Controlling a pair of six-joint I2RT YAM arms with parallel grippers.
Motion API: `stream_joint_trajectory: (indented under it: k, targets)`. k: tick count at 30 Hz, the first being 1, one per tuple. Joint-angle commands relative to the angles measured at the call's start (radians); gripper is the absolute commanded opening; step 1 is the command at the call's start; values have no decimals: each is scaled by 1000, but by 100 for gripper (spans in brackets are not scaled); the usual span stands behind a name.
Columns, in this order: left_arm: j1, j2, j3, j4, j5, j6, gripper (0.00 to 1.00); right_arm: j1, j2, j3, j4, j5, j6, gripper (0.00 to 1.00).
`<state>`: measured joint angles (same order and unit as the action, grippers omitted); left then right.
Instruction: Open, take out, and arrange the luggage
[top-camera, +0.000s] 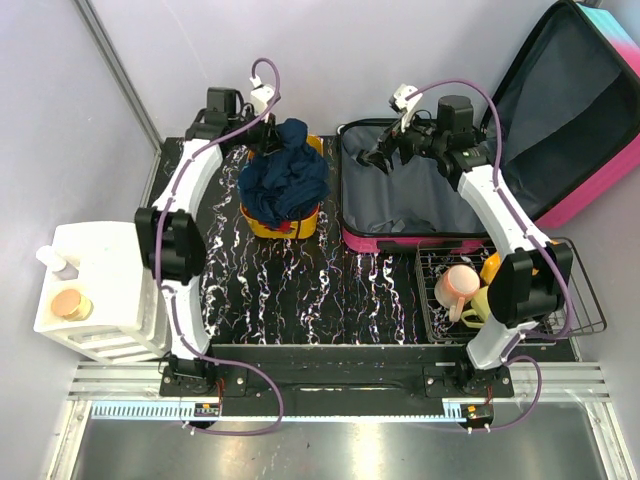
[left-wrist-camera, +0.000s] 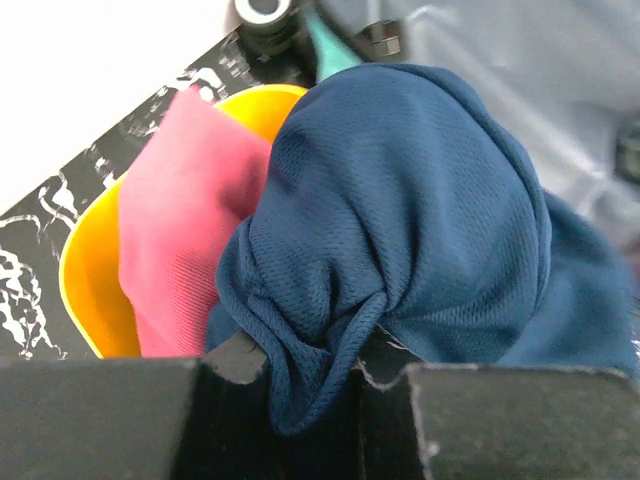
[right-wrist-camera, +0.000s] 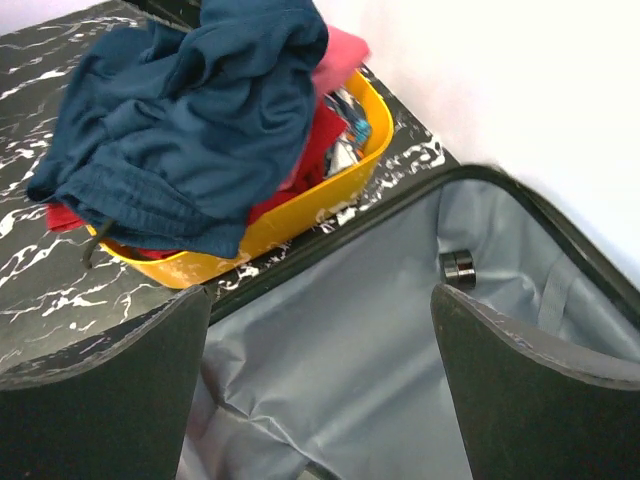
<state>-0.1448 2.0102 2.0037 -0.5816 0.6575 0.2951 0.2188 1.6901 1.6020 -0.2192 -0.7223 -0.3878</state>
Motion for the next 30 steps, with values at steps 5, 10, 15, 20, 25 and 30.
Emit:
stream_joint_trajectory:
  k: [5, 10, 15, 20, 25, 30]
  targets:
    - [17, 203, 99, 246, -180, -99, 5, -15, 141, 122, -85, 222, 231, 100]
    - [19, 219, 99, 181, -223, -59, 63, -18, 259, 182, -86, 273, 319, 100]
    - [19, 92, 47, 206, -254, -25, 80, -19, 394, 263, -63, 369, 423, 100]
    - [25, -53, 43, 218, -292, 7, 91, -19, 502, 372, -28, 451, 521, 97]
    - [24, -171, -29, 246, -276, 9, 99, -15, 628, 479, -14, 451, 506, 96]
    - [25, -228, -88, 250, -260, 22, 99, -15, 709, 544, -15, 399, 293, 95]
